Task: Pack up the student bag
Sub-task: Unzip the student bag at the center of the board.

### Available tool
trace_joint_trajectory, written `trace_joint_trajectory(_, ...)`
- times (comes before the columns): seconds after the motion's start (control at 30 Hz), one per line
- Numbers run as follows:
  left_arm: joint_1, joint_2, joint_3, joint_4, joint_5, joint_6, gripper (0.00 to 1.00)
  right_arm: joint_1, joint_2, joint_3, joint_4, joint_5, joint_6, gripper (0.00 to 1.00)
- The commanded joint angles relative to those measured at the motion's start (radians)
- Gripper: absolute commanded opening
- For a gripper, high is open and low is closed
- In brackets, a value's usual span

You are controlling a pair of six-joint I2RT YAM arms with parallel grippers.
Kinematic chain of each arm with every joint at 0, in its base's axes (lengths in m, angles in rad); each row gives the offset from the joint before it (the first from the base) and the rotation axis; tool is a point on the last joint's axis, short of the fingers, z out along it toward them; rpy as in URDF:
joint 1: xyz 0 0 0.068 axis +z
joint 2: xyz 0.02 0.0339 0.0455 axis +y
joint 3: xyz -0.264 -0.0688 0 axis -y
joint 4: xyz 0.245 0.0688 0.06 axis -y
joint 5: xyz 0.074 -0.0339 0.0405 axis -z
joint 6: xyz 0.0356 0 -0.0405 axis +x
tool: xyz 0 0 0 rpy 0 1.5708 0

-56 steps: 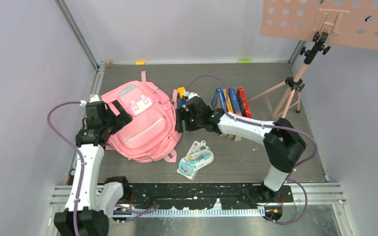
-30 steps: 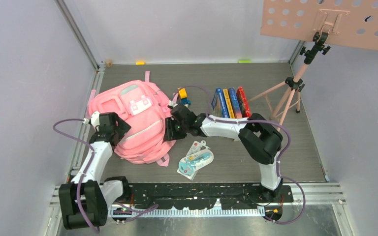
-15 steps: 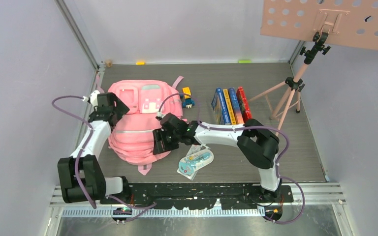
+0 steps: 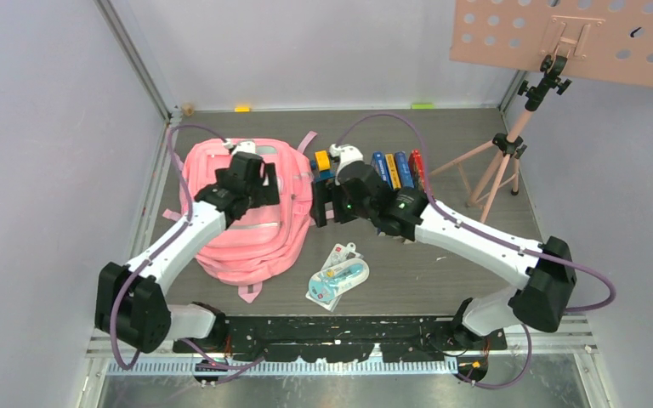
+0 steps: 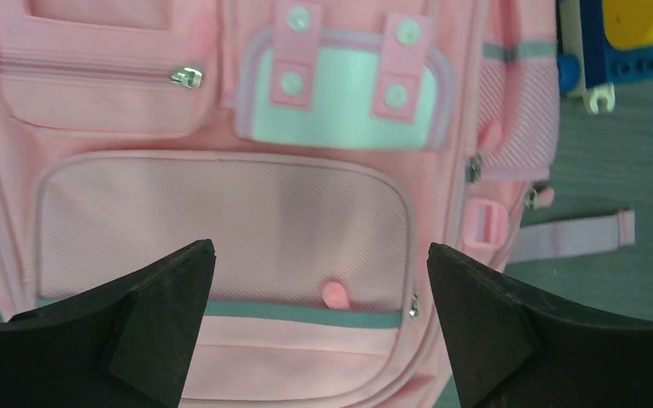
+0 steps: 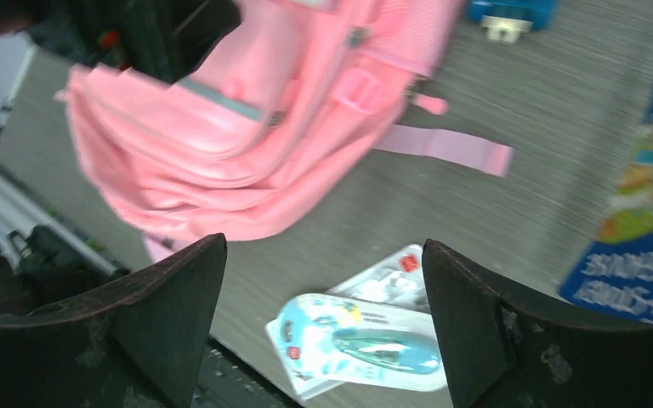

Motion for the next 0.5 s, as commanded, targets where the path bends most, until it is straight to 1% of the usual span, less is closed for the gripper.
trace_joint_trajectory(0.0, -0.107, 0.063, -0.016, -0.031, -0.028, 0.008, 1.0, -0.067, -0.045, -0.113, 0.002, 0.07, 0.035, 0.91)
trace_joint_trajectory(0.13, -0.177, 0.115, -0.033, 0.0, -0.086, -0.036, 0.99, -0.077, -0.082, -0.184, 0.043, 0.105, 0.092, 0.91)
trace_joint_trajectory(0.27, -0.226, 0.152, -0.037, 0.066, -0.113, -0.042, 0.94, -0.078, -0.121, -0.25, 0.092, 0.117, 0.146, 0.9)
trace_joint_trajectory(0.37, -0.233, 0.182, -0.034, 0.082, -0.127, -0.039, 0.88, -0.078, -0.146, -0.278, 0.105, 0.131, 0.169, 0.89)
trace_joint_trajectory(0.43, -0.236, 0.201, -0.029, 0.076, -0.156, -0.032, 0.81, -0.078, -0.16, -0.291, 0.108, 0.134, 0.172, 0.88)
trace_joint_trajectory(0.47, -0.238, 0.21, -0.03, 0.075, -0.168, -0.029, 0.79, -0.078, -0.165, -0.299, 0.113, 0.133, 0.17, 0.88)
